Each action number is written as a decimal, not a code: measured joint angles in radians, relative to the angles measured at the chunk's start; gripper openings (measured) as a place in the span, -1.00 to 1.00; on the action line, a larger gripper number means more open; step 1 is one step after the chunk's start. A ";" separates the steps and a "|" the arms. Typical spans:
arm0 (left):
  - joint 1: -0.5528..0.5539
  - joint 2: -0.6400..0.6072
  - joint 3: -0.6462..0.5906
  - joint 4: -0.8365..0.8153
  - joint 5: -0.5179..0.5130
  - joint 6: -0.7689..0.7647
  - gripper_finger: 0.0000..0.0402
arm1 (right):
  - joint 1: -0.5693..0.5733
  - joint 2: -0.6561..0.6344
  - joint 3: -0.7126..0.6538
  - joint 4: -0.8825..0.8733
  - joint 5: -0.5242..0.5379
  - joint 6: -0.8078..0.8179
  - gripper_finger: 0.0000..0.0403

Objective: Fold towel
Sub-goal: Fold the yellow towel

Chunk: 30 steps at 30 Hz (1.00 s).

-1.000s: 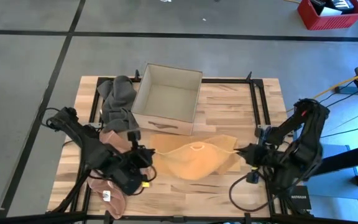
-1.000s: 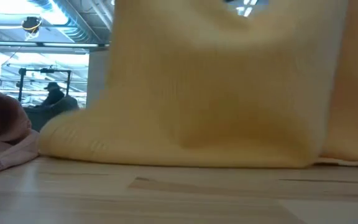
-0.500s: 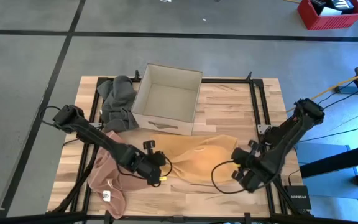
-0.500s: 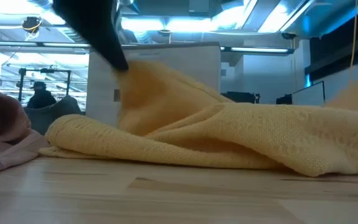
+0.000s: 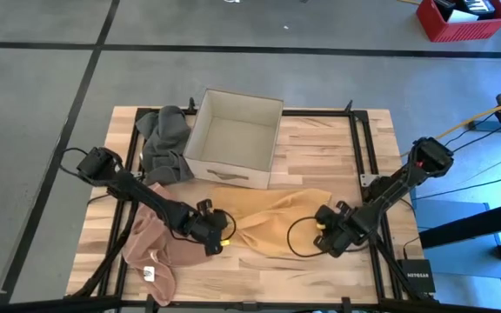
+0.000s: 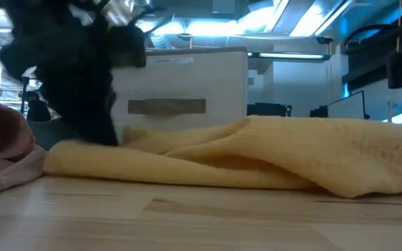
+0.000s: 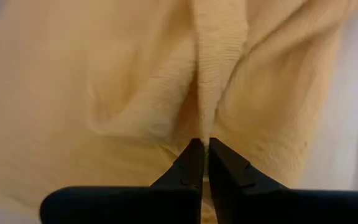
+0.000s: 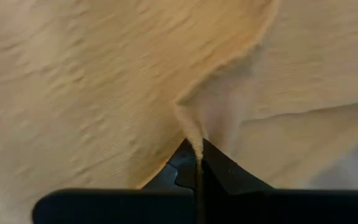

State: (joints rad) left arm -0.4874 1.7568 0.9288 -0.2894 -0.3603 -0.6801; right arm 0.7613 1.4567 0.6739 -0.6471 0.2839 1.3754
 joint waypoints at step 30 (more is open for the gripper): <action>-0.162 -0.041 0.434 -0.166 0.160 0.197 -0.98 | 0.290 0.101 0.611 -0.215 0.045 -0.150 -0.99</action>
State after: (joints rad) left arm -0.6491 1.7154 1.3626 -0.4559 -0.2003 -0.4830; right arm 1.0509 1.5572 1.2848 -0.8626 0.3291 1.2258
